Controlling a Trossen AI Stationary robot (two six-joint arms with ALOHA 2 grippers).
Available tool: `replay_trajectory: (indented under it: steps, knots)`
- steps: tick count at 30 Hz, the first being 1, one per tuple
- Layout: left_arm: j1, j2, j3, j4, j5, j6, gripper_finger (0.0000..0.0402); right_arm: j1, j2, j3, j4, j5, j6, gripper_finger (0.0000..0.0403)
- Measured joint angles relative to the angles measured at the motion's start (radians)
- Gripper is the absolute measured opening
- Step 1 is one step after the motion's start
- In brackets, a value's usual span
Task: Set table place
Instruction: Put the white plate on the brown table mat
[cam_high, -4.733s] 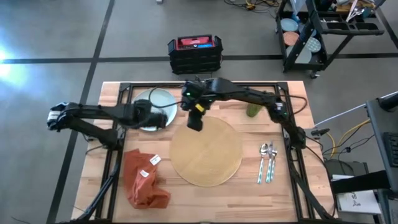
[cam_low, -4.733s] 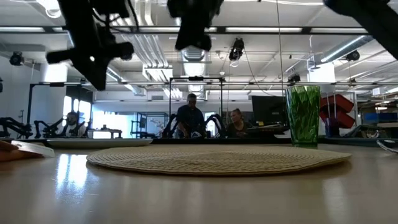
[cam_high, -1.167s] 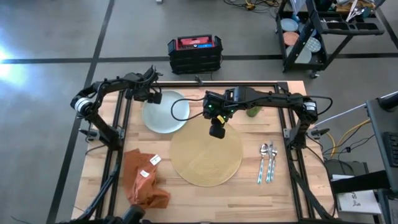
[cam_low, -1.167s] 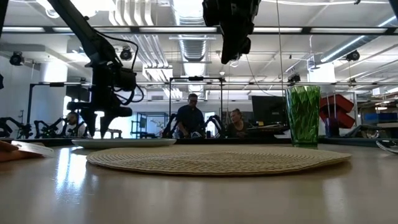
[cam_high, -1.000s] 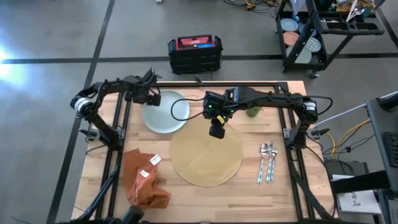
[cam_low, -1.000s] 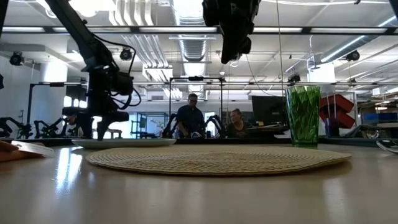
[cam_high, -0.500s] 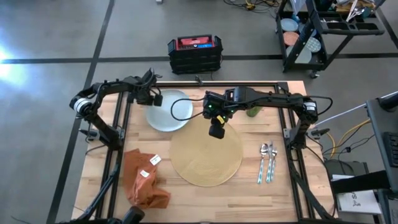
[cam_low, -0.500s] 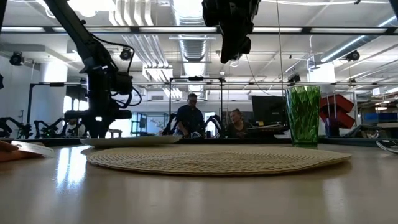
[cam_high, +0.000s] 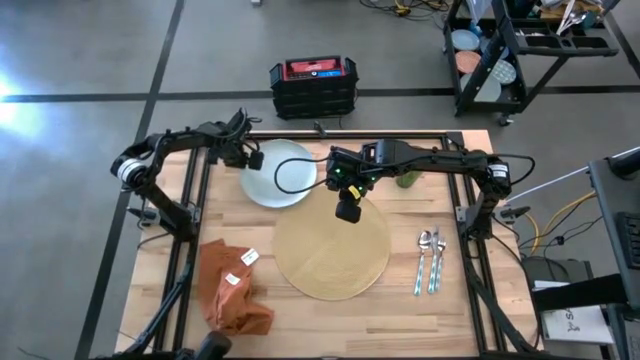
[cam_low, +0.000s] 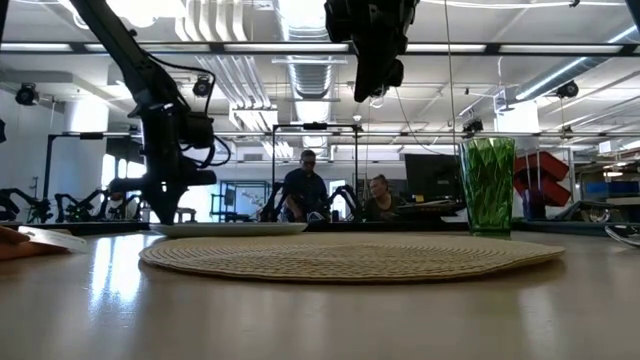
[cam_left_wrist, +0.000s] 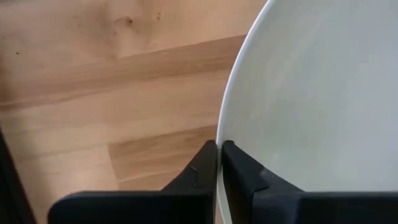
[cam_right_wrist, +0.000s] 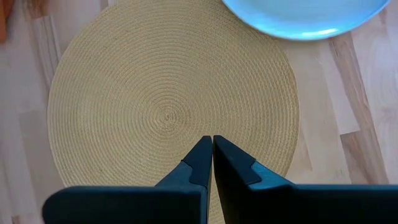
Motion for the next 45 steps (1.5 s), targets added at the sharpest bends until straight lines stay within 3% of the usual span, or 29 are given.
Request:
replay_trajectory:
  steps: [7, 14, 23, 30, 36, 41, 45]
  knots:
    - [-0.001, -0.099, -0.002, -0.017, 0.083, 0.007, 0.0, -0.007, 0.0, 0.0, 0.002, 0.0, -0.007, 0.0]
    - [-0.001, -0.277, -0.002, -0.083, 0.102, -0.003, 0.0001, -0.038, -0.02, 0.0, -0.003, 0.025, -0.026, 0.0]
    - [-0.012, -0.49, -0.002, -0.096, 0.339, -0.108, 0.0, -0.109, -0.057, 0.0, -0.032, 0.028, -0.075, 0.0]
    - [-0.071, -0.578, -0.001, -0.095, 0.463, -0.187, 0.0, -0.167, -0.076, 0.0, -0.087, 0.073, -0.096, 0.0]
    - [-0.248, -0.592, -0.001, -0.093, 0.484, -0.268, 0.0, -0.181, -0.094, 0.0, -0.155, 0.095, -0.113, 0.0]
    - [-0.493, -0.534, -0.002, -0.053, 0.36, -0.363, 0.0, -0.182, -0.13, -0.002, -0.243, 0.183, -0.116, 0.0]
    - [-0.667, -0.442, -0.002, 0.094, 0.286, -0.424, 0.0, -0.184, -0.172, -0.013, -0.273, 0.184, -0.096, 0.0]
